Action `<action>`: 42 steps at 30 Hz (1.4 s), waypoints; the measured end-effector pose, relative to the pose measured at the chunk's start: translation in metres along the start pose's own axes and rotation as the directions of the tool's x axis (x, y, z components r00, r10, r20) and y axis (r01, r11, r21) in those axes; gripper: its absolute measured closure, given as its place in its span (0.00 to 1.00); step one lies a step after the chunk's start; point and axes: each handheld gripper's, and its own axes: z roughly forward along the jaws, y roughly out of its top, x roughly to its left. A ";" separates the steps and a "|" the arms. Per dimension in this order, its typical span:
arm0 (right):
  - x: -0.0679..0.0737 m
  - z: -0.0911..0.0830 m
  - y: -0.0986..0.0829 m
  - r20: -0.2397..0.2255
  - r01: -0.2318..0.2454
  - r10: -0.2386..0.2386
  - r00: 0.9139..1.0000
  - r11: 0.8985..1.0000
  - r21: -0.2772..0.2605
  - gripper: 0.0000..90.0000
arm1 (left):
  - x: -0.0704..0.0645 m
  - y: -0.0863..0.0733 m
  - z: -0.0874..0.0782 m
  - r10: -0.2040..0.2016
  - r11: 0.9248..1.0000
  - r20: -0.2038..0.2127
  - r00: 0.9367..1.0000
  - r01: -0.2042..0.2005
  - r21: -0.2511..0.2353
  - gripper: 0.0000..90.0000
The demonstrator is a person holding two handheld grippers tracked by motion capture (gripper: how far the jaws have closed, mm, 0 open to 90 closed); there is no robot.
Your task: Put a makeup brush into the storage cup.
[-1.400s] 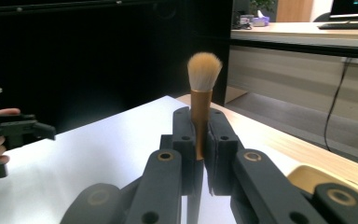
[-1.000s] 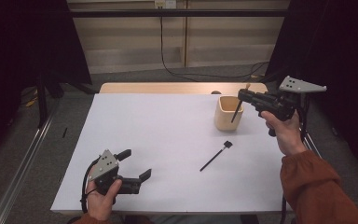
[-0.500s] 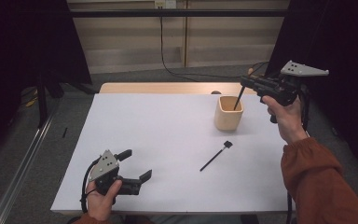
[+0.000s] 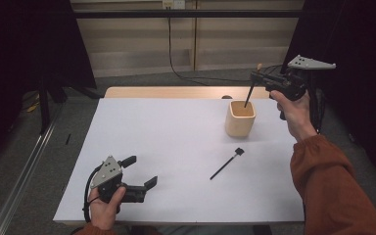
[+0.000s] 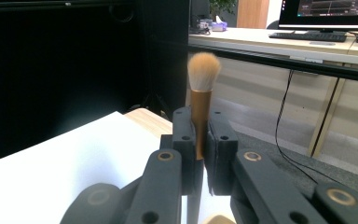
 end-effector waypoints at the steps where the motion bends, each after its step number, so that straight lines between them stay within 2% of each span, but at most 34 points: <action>1: -0.002 0.001 0.000 0.006 -0.001 0.001 1.000 1.000 0.002 0.93 | 0.000 0.000 0.000 0.000 1.000 0.000 1.000 0.000 0.000 0.02; 10: -0.011 0.012 -0.002 0.035 -0.009 0.008 0.999 1.000 0.023 0.93 | 0.002 0.000 0.000 -0.014 1.000 -0.005 1.000 0.014 -0.012 0.02; 18: -0.018 0.020 -0.009 0.056 -0.028 0.026 0.998 0.999 0.035 0.93 | 0.002 0.000 0.000 -0.004 1.000 -0.007 1.000 0.004 -0.010 0.02; 33: -0.017 0.029 -0.022 0.062 -0.020 0.015 0.998 0.997 0.068 0.93 | 0.003 0.000 0.001 0.007 1.000 -0.005 1.000 -0.007 -0.004 0.03; 42: -0.018 0.032 -0.031 0.066 -0.024 0.019 0.998 0.997 0.078 0.93 | 0.002 0.000 0.000 0.000 1.000 -0.012 1.000 0.000 -0.014 0.03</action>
